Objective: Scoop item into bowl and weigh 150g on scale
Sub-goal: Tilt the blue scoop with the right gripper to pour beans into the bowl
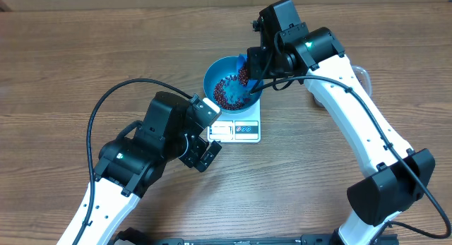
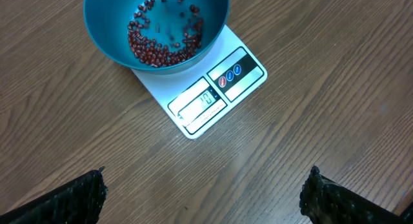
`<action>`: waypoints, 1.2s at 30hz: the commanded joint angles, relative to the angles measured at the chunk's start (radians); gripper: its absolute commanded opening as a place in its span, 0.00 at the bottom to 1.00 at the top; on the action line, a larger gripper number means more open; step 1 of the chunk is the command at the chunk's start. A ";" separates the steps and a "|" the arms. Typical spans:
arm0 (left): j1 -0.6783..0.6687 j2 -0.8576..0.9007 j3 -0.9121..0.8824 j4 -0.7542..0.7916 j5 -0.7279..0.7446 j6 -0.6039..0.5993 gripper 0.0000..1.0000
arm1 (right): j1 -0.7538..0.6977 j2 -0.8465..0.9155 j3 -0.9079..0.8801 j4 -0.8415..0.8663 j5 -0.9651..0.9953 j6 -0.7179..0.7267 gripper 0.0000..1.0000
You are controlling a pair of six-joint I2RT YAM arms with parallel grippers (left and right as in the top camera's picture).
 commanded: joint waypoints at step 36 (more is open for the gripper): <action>0.006 0.004 0.016 0.002 0.015 0.011 1.00 | 0.150 0.001 0.032 0.006 0.334 0.031 0.04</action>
